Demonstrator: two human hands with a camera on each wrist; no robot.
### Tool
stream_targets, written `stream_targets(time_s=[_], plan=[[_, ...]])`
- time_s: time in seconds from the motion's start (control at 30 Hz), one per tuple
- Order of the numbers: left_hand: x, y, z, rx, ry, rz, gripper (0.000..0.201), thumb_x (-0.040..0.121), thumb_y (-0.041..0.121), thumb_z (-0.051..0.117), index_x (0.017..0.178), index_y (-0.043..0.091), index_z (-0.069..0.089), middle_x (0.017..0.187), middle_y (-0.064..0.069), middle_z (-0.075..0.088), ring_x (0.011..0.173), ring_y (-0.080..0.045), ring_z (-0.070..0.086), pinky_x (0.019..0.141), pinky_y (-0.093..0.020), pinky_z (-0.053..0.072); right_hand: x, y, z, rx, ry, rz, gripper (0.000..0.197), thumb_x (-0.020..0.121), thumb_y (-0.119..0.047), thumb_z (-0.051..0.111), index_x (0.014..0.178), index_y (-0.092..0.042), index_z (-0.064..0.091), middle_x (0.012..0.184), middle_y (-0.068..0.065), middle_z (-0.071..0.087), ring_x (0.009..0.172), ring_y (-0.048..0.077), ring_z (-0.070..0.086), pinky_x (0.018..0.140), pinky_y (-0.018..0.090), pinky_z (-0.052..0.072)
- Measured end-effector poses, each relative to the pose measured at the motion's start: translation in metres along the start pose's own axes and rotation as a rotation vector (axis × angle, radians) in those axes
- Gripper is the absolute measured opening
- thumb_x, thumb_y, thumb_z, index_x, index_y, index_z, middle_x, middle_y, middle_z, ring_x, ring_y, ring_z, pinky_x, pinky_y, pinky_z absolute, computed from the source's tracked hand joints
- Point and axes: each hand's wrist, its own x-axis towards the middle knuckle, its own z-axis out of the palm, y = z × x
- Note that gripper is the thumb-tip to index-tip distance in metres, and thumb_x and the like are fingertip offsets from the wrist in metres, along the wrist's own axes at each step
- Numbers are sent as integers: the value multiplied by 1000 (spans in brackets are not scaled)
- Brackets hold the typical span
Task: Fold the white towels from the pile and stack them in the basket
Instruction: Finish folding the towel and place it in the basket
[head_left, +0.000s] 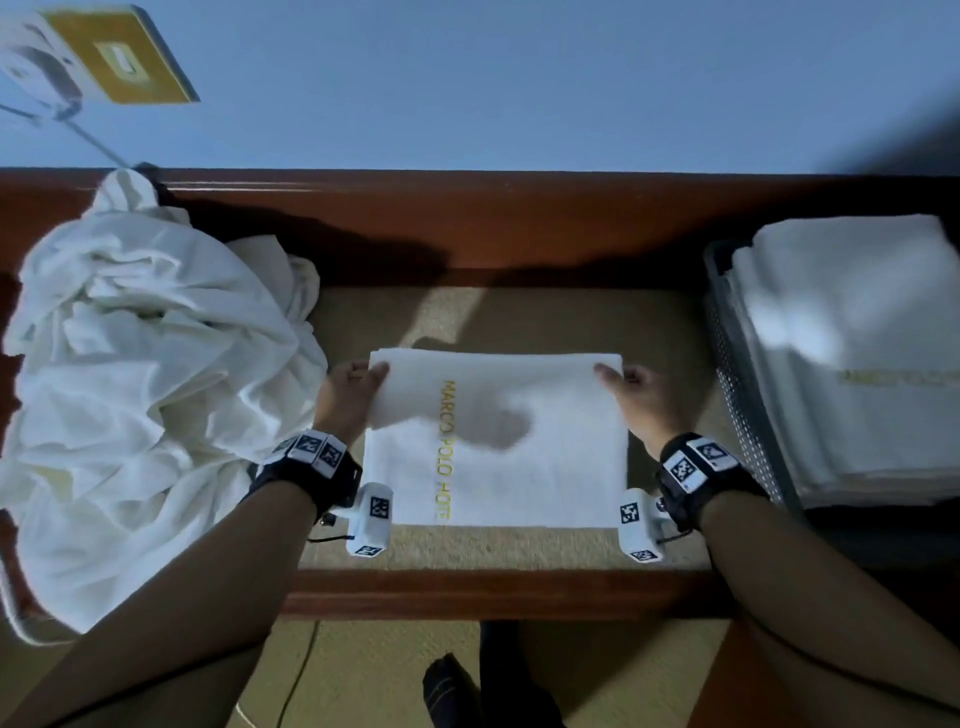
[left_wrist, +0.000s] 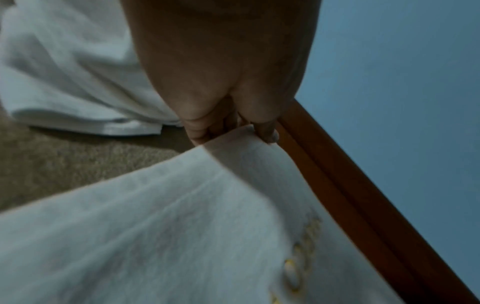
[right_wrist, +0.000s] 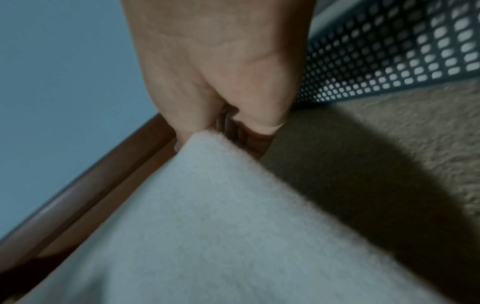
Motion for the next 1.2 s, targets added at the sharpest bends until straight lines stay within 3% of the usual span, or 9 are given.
stream_targets(time_s=[0.07, 0.2, 0.3, 0.47, 0.63, 0.83, 0.93, 1.07, 1.2], plan=[[15, -7, 13, -78, -37, -38, 25, 86, 46, 74, 97, 24, 76, 100, -2, 74, 105, -34, 71, 85, -41, 56, 18, 10, 13, -8, -47, 62, 30, 94, -48, 71, 90, -18, 68, 79, -4, 65, 81, 19, 61, 69, 30, 44], [9, -34, 25, 12, -77, -21, 32, 98, 20, 70, 128, 9, 66, 117, -11, 72, 105, -30, 70, 92, -47, 58, 25, 42, 15, -106, -194, 101, 38, 97, -49, 65, 123, -21, 68, 110, -2, 72, 102, 21, 69, 96, 42, 54], [-27, -60, 19, 96, -45, -23, 33, 91, 33, 75, 118, 19, 60, 105, -8, 70, 91, -32, 71, 74, -53, 62, 4, 50, 9, -244, -270, 80, 37, 99, -41, 65, 130, -22, 59, 115, -3, 69, 104, 21, 67, 95, 42, 54], [-82, -82, 9, 338, -49, 6, 35, 95, 46, 68, 110, 16, 62, 103, -6, 59, 90, -26, 60, 73, -40, 47, -52, 54, -1, -392, -302, 99, 24, 100, -43, 63, 112, -26, 53, 102, -7, 65, 91, 13, 64, 70, 28, 47], [-53, -59, 13, 353, -86, 23, 31, 98, 47, 65, 95, 17, 67, 88, -3, 67, 79, -26, 65, 61, -32, 44, -27, 50, 7, -277, -319, 122, 32, 102, -47, 59, 114, -18, 63, 100, -5, 70, 92, 14, 68, 85, 39, 57], [10, -38, 21, 142, -101, -158, 45, 80, 57, 66, 94, 15, 73, 94, -7, 76, 87, -31, 73, 81, -49, 62, 22, 33, 15, -233, -327, 171, 32, 102, -47, 56, 107, -19, 68, 96, 4, 75, 90, 25, 73, 84, 43, 57], [22, -30, 22, 62, -110, -210, 34, 81, 47, 76, 91, 15, 73, 95, -10, 76, 84, -29, 74, 70, -39, 58, 36, 24, 14, -232, -305, 165, 33, 97, -50, 64, 105, -19, 69, 97, 1, 74, 92, 22, 71, 88, 43, 57], [47, -12, 26, -61, -113, -186, 23, 88, 31, 80, 92, 9, 76, 92, -10, 76, 73, -20, 70, 58, -28, 51, 69, 13, 14, -131, -205, 125, 36, 92, -51, 70, 95, -15, 71, 92, 5, 73, 87, 26, 69, 76, 36, 50], [69, 1, 30, -111, -66, -195, 23, 90, 37, 77, 83, 15, 72, 84, -6, 71, 72, -22, 67, 64, -32, 54, 86, 16, 21, -31, -89, 158, 41, 90, -51, 71, 81, -12, 69, 78, 4, 65, 77, 21, 59, 71, 35, 41]])
